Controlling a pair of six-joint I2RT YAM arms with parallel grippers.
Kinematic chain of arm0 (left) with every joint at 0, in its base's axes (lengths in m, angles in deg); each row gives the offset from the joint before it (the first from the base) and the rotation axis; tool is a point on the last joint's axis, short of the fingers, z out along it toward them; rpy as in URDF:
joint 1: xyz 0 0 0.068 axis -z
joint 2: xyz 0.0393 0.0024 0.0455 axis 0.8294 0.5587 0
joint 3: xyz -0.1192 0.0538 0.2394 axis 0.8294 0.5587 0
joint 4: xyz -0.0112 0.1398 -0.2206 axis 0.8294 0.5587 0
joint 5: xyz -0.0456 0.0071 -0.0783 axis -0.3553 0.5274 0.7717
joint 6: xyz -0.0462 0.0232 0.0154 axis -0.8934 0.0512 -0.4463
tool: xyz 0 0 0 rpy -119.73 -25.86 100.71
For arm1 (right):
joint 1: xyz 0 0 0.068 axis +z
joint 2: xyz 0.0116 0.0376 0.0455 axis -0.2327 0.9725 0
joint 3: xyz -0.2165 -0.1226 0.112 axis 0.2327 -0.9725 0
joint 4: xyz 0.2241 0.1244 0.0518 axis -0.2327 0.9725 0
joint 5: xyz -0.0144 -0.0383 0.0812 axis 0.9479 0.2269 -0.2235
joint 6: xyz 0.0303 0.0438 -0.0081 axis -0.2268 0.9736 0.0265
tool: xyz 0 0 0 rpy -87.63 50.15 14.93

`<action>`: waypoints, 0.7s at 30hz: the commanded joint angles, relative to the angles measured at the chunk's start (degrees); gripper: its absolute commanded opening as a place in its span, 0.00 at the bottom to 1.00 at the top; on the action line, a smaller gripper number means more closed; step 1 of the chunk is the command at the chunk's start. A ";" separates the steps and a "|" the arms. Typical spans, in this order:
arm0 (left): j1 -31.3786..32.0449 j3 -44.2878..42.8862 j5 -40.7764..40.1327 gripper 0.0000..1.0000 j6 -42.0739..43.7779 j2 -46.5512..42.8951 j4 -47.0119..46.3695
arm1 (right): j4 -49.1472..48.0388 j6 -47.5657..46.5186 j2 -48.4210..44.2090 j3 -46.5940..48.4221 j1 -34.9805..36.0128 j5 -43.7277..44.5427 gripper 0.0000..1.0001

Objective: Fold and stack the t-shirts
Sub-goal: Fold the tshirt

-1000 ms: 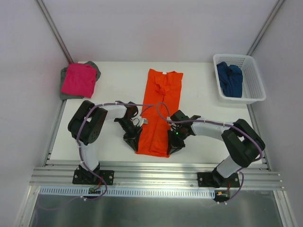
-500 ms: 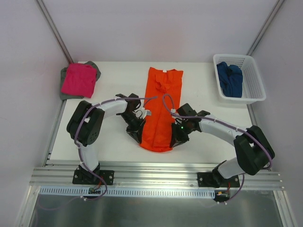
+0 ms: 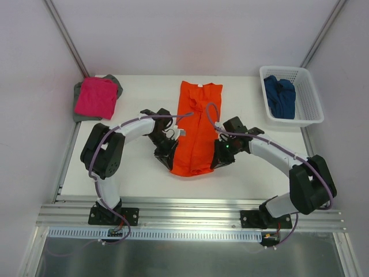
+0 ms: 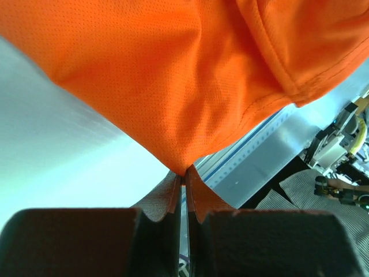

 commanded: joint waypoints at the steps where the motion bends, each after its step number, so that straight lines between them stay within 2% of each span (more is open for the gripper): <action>1: -0.03 -2.41 -1.68 0.00 1.91 -4.10 2.26 | 1.33 -2.10 -2.16 2.95 -1.54 1.03 0.04; 7: -0.99 -8.11 -4.23 0.00 2.52 -3.40 2.26 | -0.17 -3.24 -1.64 4.88 -3.91 1.56 0.04; 21: -3.28 -21.20 -6.87 0.00 3.40 4.32 2.87 | -4.12 -4.12 1.96 11.64 -11.03 2.79 0.03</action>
